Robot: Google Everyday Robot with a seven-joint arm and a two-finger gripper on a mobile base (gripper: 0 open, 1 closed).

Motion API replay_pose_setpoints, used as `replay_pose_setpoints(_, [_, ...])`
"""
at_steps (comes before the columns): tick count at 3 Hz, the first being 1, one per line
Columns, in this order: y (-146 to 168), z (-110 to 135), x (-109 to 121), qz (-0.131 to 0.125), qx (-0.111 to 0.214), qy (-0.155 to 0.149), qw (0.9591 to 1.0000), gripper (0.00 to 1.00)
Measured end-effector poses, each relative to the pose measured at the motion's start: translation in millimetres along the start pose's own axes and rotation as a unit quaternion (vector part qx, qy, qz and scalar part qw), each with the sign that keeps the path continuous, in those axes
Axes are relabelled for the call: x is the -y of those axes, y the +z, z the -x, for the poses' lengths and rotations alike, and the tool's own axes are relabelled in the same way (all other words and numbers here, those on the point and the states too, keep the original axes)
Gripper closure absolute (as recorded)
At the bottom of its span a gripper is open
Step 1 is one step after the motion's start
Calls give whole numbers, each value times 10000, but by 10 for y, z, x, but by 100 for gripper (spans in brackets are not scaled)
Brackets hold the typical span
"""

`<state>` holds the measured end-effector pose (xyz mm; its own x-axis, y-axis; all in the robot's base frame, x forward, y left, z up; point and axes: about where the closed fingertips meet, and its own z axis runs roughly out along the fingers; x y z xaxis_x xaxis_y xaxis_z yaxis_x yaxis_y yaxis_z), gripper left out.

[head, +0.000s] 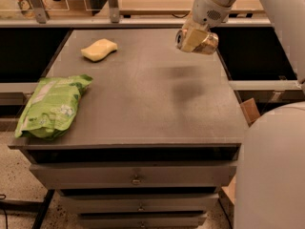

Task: Place orange can upright

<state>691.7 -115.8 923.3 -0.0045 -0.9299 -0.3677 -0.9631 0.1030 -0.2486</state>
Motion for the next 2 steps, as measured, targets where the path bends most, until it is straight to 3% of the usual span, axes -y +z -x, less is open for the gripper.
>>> replay_pose_setpoints(1, [12, 82, -51, -35, 655, 297, 9974, 100])
replay_pose_setpoints(2, [-182, 200, -176, -174, 1656, 744, 9832, 100])
